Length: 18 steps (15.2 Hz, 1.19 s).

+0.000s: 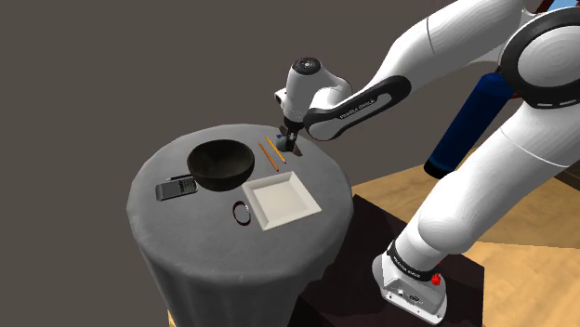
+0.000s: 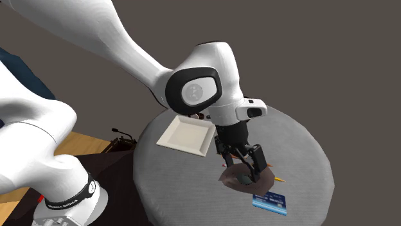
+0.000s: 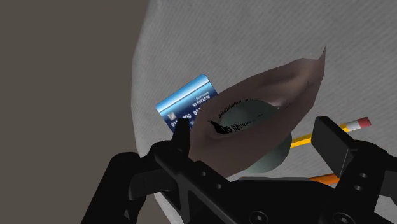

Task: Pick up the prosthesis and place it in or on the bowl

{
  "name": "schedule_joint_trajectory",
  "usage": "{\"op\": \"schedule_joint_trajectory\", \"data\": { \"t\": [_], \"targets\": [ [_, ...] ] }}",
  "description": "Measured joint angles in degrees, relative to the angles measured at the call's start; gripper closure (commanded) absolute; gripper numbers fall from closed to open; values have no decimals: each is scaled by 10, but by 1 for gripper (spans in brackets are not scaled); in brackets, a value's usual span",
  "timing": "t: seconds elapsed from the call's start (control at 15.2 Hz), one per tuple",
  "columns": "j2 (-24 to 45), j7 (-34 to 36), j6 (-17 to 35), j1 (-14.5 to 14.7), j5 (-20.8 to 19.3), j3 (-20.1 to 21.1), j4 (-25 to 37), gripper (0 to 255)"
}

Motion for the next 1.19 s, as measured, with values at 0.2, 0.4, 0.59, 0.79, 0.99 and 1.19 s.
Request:
{"op": "schedule_joint_trajectory", "data": {
  "t": [0.2,0.4,0.59,0.79,0.99,1.19],
  "targets": [
    [4,3,4,-1,-3,0,-1,0],
    [4,3,5,-1,-4,0,-1,0],
    [4,3,5,-1,-3,0,0,255],
    [4,3,5,-1,-3,0,0,255],
    [4,3,5,-1,-3,0,-1,255],
    [1,-1,1,0,0,0,1,255]
  ]
}}
